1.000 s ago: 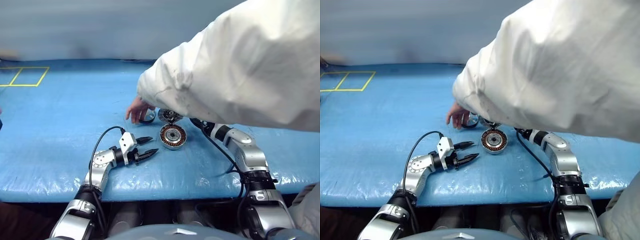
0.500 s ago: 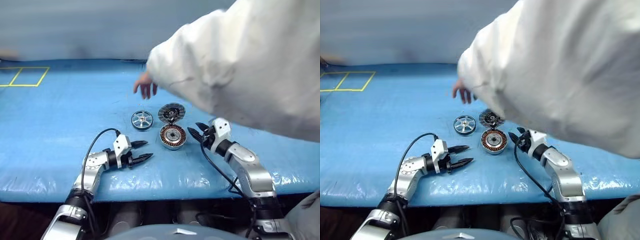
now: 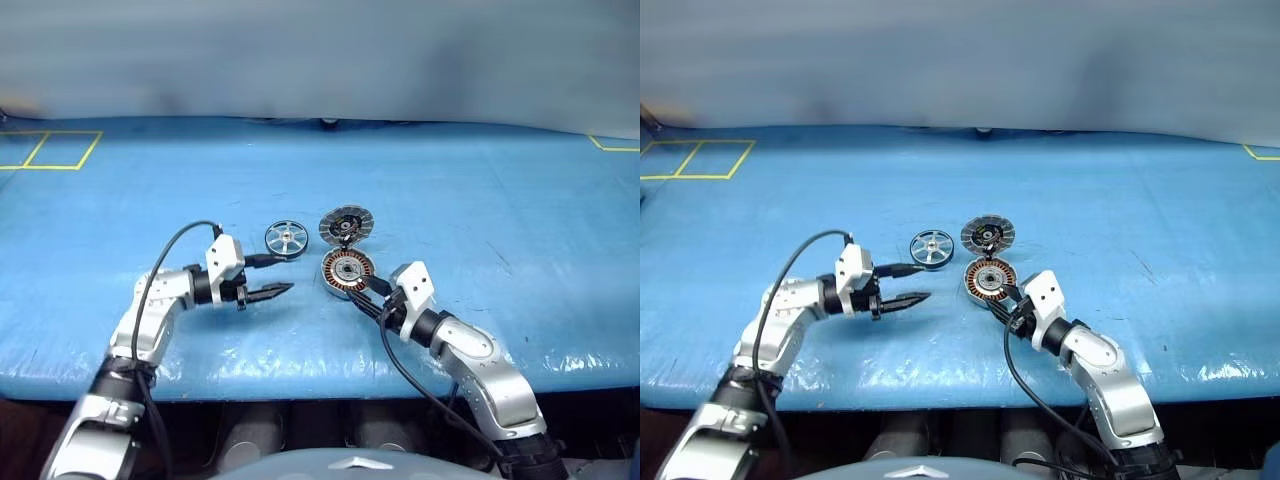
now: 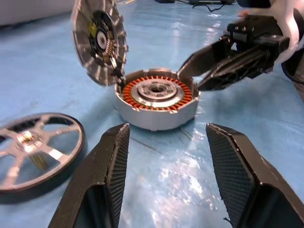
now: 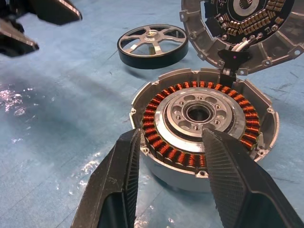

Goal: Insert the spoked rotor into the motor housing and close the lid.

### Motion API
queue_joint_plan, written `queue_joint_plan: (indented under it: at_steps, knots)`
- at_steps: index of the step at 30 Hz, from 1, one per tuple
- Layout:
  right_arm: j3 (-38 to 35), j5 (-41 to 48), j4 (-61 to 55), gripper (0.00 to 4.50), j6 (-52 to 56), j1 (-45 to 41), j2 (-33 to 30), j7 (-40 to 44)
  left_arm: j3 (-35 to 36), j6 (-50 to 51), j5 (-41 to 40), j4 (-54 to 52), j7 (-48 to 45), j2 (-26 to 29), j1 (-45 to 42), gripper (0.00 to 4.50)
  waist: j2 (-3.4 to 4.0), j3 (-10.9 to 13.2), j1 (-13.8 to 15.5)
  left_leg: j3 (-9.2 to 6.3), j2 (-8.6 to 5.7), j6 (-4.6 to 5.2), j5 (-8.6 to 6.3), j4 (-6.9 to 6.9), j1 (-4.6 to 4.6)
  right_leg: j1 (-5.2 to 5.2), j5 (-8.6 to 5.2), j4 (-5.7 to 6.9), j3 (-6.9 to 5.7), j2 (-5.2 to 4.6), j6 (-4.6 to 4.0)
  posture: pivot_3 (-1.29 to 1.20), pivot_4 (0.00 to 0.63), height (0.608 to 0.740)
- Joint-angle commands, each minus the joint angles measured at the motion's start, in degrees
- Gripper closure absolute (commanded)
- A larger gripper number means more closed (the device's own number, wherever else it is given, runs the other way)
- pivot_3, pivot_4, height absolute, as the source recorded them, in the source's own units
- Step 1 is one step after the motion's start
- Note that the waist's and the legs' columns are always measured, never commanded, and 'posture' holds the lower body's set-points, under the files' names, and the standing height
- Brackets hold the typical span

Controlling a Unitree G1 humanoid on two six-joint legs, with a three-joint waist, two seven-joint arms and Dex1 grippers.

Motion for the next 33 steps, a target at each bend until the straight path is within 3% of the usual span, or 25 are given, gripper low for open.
queue_joint_plan:
  at_steps: [1,7,11,22,25,28,33]
  knots:
    - [0.36,0.11,-2.09,2.37,-0.52,-0.21,0.33,-0.48,-2.87,1.96,4.18,-3.72,-2.32,3.51,-6.18,1.80,0.00,0.00,-0.02,0.00,-0.01,0.00,0.00,0.00,0.00,0.00,0.01,0.00,0.00,0.00,0.02,0.00,0.150,0.740]
    - [0.95,0.07,-2.50,2.37,-0.30,0.75,0.16,-0.79,-8.27,-0.47,10.36,0.13,-8.32,6.23,-19.71,1.80,-0.06,0.06,-0.03,0.00,-0.01,-0.03,0.02,-0.06,-0.01,0.00,0.10,0.01,-0.02,0.04,0.15,0.00,0.150,0.740]
    - [1.11,-0.50,-1.82,2.34,-0.14,1.38,-0.53,-0.88,-12.93,-6.37,15.52,11.30,-13.44,5.46,-30.01,2.69,-0.08,0.08,-0.07,0.00,-0.01,-0.04,0.02,-0.08,0.01,0.04,0.09,0.00,-0.04,0.06,0.16,0.00,0.150,0.740]
    - [2.15,-2.80,0.90,2.34,-5.93,1.34,5.07,-5.81,-17.78,-19.54,22.51,42.02,-21.30,-2.49,-48.44,2.69,-0.61,0.50,-0.35,-0.01,0.00,-0.05,0.05,0.06,-0.05,0.01,0.17,0.04,-0.08,0.18,0.36,0.00,0.150,0.740]
    - [2.65,-3.36,1.29,2.34,-6.38,0.95,5.92,-6.32,-19.87,-24.51,26.10,47.55,-23.34,-4.14,-53.46,2.12,-0.73,0.63,-0.37,0.02,-0.04,0.00,0.04,0.10,-0.08,0.01,0.20,0.03,-0.09,0.16,0.43,0.00,0.150,0.740]
    - [3.02,-3.62,0.52,2.34,-5.92,0.84,5.60,-6.20,-22.76,-30.15,31.05,51.01,-23.03,-4.19,-56.72,1.21,-0.73,0.66,-0.54,0.06,-0.04,0.02,0.03,0.07,-0.07,-0.01,0.20,0.03,-0.08,0.17,0.43,0.00,0.150,0.740]
    - [2.33,-2.95,-0.91,2.34,-4.52,1.35,3.72,-5.46,-23.13,-33.52,32.77,52.35,-25.40,-3.31,-59.30,1.21,-0.74,0.70,-0.61,0.06,-0.04,0.04,0.01,0.07,-0.08,-0.02,0.20,0.05,-0.06,0.16,0.42,0.00,0.150,0.740]
